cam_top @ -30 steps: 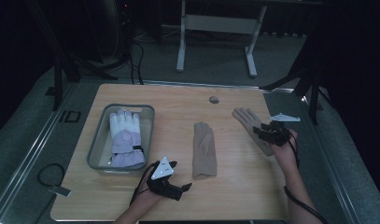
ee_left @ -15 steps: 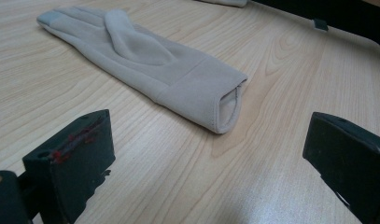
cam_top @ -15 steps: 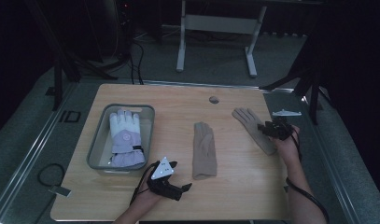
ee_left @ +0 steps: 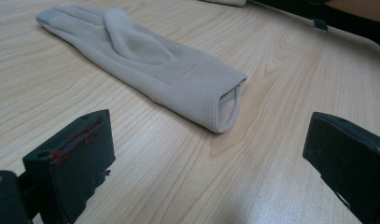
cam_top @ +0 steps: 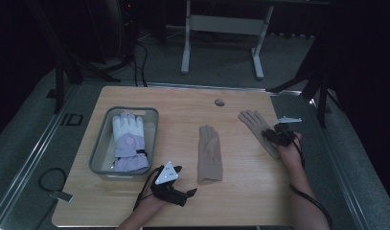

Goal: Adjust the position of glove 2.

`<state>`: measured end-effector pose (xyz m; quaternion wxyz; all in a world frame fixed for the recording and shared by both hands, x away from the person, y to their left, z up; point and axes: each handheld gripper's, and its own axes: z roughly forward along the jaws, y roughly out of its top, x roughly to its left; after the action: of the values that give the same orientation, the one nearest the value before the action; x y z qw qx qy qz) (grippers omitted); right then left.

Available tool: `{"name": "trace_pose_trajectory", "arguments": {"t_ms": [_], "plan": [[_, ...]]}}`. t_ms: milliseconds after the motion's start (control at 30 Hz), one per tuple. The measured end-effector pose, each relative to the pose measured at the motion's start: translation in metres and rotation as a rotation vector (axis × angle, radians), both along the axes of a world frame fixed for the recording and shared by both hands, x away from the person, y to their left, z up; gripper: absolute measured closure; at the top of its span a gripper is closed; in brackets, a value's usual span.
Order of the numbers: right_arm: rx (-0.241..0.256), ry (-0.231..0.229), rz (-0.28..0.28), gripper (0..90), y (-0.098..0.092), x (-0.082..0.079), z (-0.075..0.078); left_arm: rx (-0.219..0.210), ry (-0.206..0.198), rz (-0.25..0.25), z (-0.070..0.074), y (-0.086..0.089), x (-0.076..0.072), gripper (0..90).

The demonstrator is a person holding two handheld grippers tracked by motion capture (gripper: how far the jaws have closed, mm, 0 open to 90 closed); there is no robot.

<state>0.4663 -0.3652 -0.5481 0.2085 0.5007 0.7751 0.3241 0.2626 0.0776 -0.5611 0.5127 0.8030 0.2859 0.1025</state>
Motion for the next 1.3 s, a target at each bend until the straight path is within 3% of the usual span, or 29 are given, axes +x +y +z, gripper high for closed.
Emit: {"name": "trace_pose_trajectory", "arguments": {"t_ms": [233,400,567,733,900,1033,1100,1300], "plan": [[0.019,0.004,-0.089,84.0,0.008,-0.005,0.005,0.000,0.003,0.003,0.000,0.000,0.000,2.0],[0.103,0.009,-0.163,84.1,0.014,-0.019,0.012,0.000,0.002,0.005,0.000,0.000,0.001,2.0],[0.185,-0.008,-0.220,84.1,0.022,-0.039,0.024,-0.014,0.007,0.017,0.000,0.002,0.001,2.0],[0.175,-0.043,-0.274,84.1,0.039,-0.066,0.040,-0.005,0.001,0.012,0.000,0.001,0.001,2.0],[0.206,-0.063,-0.328,84.0,0.048,-0.093,0.048,-0.002,-0.002,0.009,0.000,0.001,0.000,2.0],[0.187,-0.052,-0.334,84.0,0.052,-0.104,0.043,0.001,-0.004,0.007,0.000,0.000,0.000,2.0],[0.185,-0.013,-0.345,83.8,0.053,-0.109,0.028,0.003,-0.007,0.004,0.000,-0.001,0.000,2.0],[0.171,0.029,-0.351,83.1,0.052,-0.109,0.006,0.003,-0.007,0.004,0.000,-0.001,-0.001,2.0]]}}
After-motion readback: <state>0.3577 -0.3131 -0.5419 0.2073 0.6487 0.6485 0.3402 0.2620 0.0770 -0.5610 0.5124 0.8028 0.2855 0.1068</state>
